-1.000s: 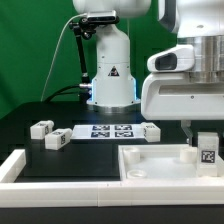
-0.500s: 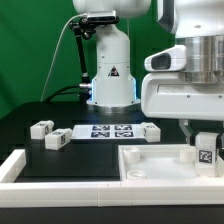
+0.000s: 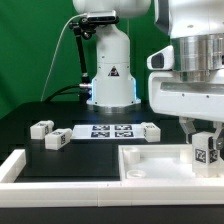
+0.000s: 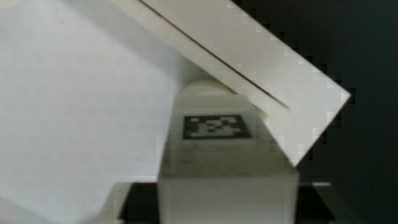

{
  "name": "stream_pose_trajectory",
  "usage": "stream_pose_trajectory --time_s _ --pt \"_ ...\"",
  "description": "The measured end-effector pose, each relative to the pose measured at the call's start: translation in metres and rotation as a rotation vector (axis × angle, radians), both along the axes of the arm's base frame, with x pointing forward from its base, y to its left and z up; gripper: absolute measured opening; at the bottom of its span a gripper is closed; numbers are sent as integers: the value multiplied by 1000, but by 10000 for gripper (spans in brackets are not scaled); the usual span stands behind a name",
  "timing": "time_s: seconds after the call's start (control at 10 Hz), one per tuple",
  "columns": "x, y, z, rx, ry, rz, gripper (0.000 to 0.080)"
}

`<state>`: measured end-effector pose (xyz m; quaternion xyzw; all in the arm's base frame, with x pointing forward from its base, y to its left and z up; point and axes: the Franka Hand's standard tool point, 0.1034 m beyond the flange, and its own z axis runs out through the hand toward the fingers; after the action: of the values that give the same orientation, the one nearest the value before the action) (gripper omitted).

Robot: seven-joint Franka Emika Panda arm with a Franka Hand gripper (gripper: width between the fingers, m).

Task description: Assemble one leg

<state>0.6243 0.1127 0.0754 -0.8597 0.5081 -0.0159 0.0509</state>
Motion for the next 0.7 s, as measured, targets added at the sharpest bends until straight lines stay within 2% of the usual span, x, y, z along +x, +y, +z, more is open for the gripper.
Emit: stream_pose_trajectory --time_s 0.2,0.5,0.7 --pt "-2 1 0 26 -12 -196 291" --pt "-3 4 -1 98 20 -608 293" --pt "-2 3 -1 119 32 -749 293"
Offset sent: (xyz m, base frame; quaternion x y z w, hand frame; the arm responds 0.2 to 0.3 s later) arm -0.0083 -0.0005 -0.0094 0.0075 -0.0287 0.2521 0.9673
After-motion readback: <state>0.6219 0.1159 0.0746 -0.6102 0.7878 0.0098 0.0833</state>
